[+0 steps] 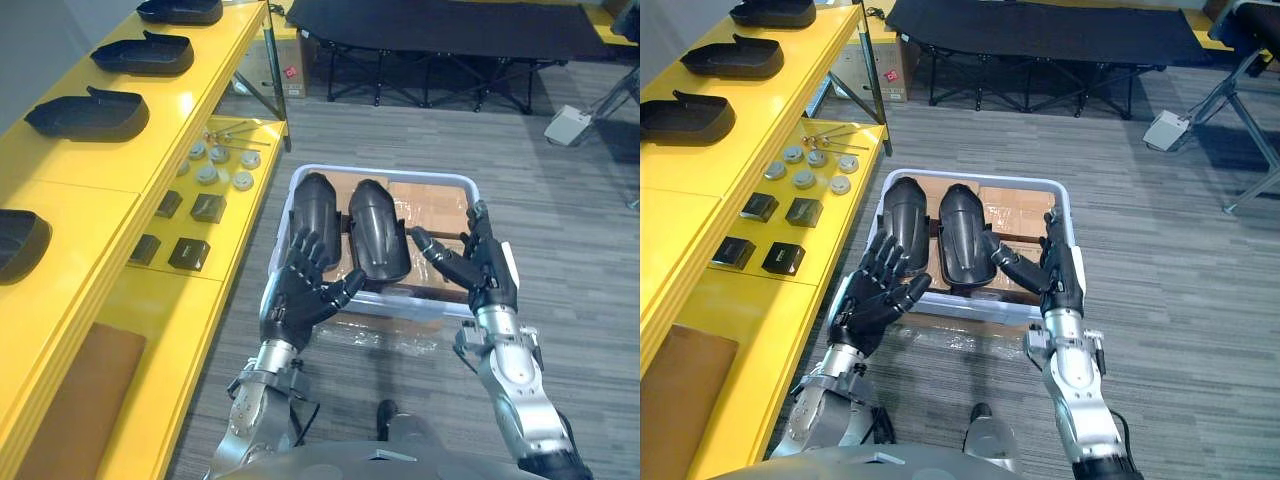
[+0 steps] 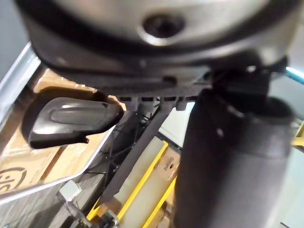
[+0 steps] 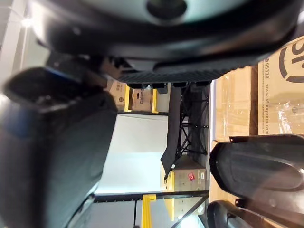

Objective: Walk over and take three plastic housings, then place them on the shelf

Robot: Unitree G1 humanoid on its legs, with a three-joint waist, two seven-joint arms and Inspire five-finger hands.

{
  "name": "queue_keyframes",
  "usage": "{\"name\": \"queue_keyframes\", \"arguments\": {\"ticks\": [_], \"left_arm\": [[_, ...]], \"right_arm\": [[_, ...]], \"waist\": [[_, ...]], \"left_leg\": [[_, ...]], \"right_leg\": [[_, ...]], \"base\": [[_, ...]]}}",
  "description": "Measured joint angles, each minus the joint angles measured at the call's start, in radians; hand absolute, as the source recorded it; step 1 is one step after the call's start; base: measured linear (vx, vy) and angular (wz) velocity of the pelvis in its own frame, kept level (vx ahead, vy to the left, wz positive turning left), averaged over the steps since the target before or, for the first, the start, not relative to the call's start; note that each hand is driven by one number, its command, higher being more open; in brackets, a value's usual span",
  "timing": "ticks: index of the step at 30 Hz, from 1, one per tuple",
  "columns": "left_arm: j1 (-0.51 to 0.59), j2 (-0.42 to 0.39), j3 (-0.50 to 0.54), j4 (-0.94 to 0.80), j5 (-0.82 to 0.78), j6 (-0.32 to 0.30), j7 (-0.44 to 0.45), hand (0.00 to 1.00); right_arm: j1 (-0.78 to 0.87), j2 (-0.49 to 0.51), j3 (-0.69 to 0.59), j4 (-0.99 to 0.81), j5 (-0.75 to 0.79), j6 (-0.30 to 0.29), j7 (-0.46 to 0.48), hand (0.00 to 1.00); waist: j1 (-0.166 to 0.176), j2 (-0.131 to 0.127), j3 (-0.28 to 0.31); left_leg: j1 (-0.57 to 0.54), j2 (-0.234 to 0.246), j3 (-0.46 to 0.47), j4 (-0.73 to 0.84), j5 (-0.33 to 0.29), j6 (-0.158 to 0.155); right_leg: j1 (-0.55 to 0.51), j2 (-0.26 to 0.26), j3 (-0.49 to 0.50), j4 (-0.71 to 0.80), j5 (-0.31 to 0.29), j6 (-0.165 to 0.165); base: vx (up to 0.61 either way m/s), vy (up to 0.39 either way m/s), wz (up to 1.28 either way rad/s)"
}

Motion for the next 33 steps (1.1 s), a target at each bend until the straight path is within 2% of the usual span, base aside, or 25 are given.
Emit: {"name": "queue_keyframes", "arguments": {"ticks": [2, 4, 6, 7, 8, 10, 11, 12, 15, 17, 19, 20, 22, 25, 28, 33], "left_arm": [[-0.011, 0.012, 0.047, -0.001, 0.000, -0.001, -0.011, 1.00], [-0.049, 0.037, 0.075, -0.001, 0.001, -0.001, -0.004, 1.00], [-0.086, 0.043, 0.104, -0.002, 0.002, -0.001, 0.010, 1.00], [-0.121, 0.048, 0.126, -0.003, 0.001, -0.001, 0.018, 1.00], [-0.130, 0.048, 0.128, -0.004, 0.001, -0.002, 0.020, 1.00], [-0.180, 0.051, 0.131, -0.008, 0.001, -0.001, 0.019, 1.00], [-0.183, 0.051, 0.131, -0.008, 0.000, -0.001, 0.018, 1.00], [-0.181, 0.051, 0.130, -0.008, 0.000, -0.001, 0.010, 1.00], [-0.145, 0.052, 0.118, -0.008, -0.007, -0.004, 0.002, 1.00], [-0.106, 0.053, 0.091, -0.008, -0.008, -0.042, -0.009, 1.00], [-0.098, 0.052, 0.080, -0.008, -0.010, -0.049, -0.025, 1.00], [-0.099, 0.052, 0.071, -0.002, -0.018, -0.061, -0.035, 1.00], [-0.111, 0.052, 0.063, -0.002, -0.042, -0.085, -0.047, 1.00], [-0.108, 0.054, 0.077, -0.001, -0.053, -0.103, -0.048, 1.00], [-0.107, 0.056, 0.087, 0.000, -0.063, -0.104, -0.049, 1.00], [-0.102, 0.057, 0.094, 0.000, -0.083, -0.104, -0.047, 1.00]], "right_arm": [[-0.057, -0.001, -0.025, 0.119, 0.017, 0.007, -0.010, 1.00], [-0.119, -0.005, -0.058, 0.228, 0.013, 0.017, -0.039, 1.00], [-0.215, -0.024, -0.077, 0.326, 0.009, 0.019, -0.066, 1.00], [-0.349, -0.081, -0.084, 0.463, 0.010, 0.027, -0.101, 1.00], [-0.378, -0.094, -0.088, 0.492, 0.011, 0.029, -0.107, 1.00], [-0.589, -0.205, -0.106, 0.689, 0.020, 0.031, -0.180, 1.00], [-0.630, -0.234, -0.107, 0.723, 0.021, 0.031, -0.193, 1.00], [-0.704, -0.287, -0.105, 0.774, 0.021, 0.031, -0.220, 1.00], [-0.842, -0.371, -0.048, 0.883, -0.004, 0.033, -0.295, 1.00], [-0.931, -0.417, 0.004, 0.956, -0.011, 0.048, -0.352, 1.00], [-0.973, -0.434, 0.021, 1.003, -0.011, 0.070, -0.354, 1.00], [-1.002, -0.453, 0.033, 1.040, -0.010, 0.089, -0.352, 1.00], [-1.038, -0.487, 0.045, 1.099, -0.002, 0.115, -0.314, 1.00], [-1.067, -0.510, 0.066, 1.184, -0.013, 0.205, -0.210, 1.00], [-1.064, -0.510, 0.069, 1.259, -0.031, 0.296, -0.164, 1.00], [-1.044, -0.513, 0.062, 1.256, -0.067, 0.325, -0.162, 1.00]], "waist": [[0.005, -0.015, 0.025], [0.022, -0.020, 0.047], [0.022, -0.021, 0.077], [0.025, -0.016, 0.106], [0.027, -0.014, 0.114], [0.062, 0.001, 0.172], [0.067, 0.006, 0.182], [0.079, 0.017, 0.208], [0.097, 0.036, 0.230], [0.124, 0.045, 0.237], [0.139, 0.049, 0.239], [0.145, 0.058, 0.246], [0.161, 0.068, 0.257], [0.172, 0.072, 0.279], [0.182, 0.083, 0.314], [0.184, 0.085, 0.317]], "left_leg": [[-0.008, -0.034, -0.001, -0.012, 0.007, 0.015], [-0.039, -0.054, -0.022, -0.011, 0.013, 0.032], [-0.071, -0.069, -0.048, -0.010, 0.025, 0.048], [-0.111, -0.083, -0.072, -0.012, 0.043, 0.059], [-0.120, -0.086, -0.077, -0.012, 0.047, 0.062], [-0.165, -0.106, -0.105, -0.036, 0.086, 0.073], [-0.176, -0.112, -0.115, -0.044, 0.096, 0.076], [-0.188, -0.121, -0.127, -0.058, 0.113, 0.080], [-0.231, -0.131, -0.161, -0.067, 0.137, 0.085], [-0.251, -0.133, -0.172, -0.066, 0.143, 0.087], [-0.253, -0.134, -0.174, -0.064, 0.144, 0.088], [-0.254, -0.136, -0.182, -0.061, 0.144, 0.088], [-0.269, -0.137, -0.188, -0.048, 0.144, 0.089], [-0.301, -0.134, -0.191, -0.030, 0.144, 0.089], [-0.306, -0.131, -0.196, -0.019, 0.144, 0.089], [-0.319, -0.127, -0.199, -0.016, 0.148, 0.091]], "right_leg": [[-0.004, -0.033, -0.021, -0.008, 0.012, 0.020], [-0.009, -0.052, -0.055, -0.017, 0.021, 0.033], [-0.021, -0.058, -0.080, -0.018, 0.032, 0.037], [-0.040, -0.066, -0.108, -0.026, 0.047, 0.039], [-0.040, -0.066, -0.114, -0.033, 0.053, 0.040], [-0.054, -0.067, -0.145, -0.085, 0.099, 0.036], [-0.057, -0.069, -0.158, -0.095, 0.106, 0.037], [-0.059, -0.071, -0.175, -0.107, 0.119, 0.035], [-0.081, -0.075, -0.210, -0.109, 0.124, 0.034], [-0.097, -0.077, -0.221, -0.100, 0.124, 0.034], [-0.100, -0.080, -0.225, -0.091, 0.123, 0.032], [-0.101, -0.083, -0.236, -0.078, 0.121, 0.030], [-0.116, -0.083, -0.241, -0.060, 0.117, 0.024], [-0.149, -0.088, -0.246, -0.029, 0.103, 0.013], [-0.157, -0.092, -0.249, 0.000, 0.089, 0.012], [-0.177, -0.095, -0.250, 0.024, 0.081, 0.006]], "base": [[-0.02, 0.124, 0.14], [-0.04, 0.142, 0.35], [-0.08, 0.071, 0.49], [-0.09, 0.040, 0.49], [-0.11, 0.055, 0.51], [-0.11, 0.046, 0.37], [-0.11, 0.041, 0.39], [-0.08, 0.026, 0.41], [-0.04, 0.012, 0.37], [-0.02, 0.021, 0.14], [-0.01, 0.017, 0.08], [-0.03, 0.025, 0.13], [-0.05, 0.028, 0.08], [-0.07, 0.026, 0.00], [-0.06, 0.010, 0.02], [-0.03, -0.003, 0.01]]}}
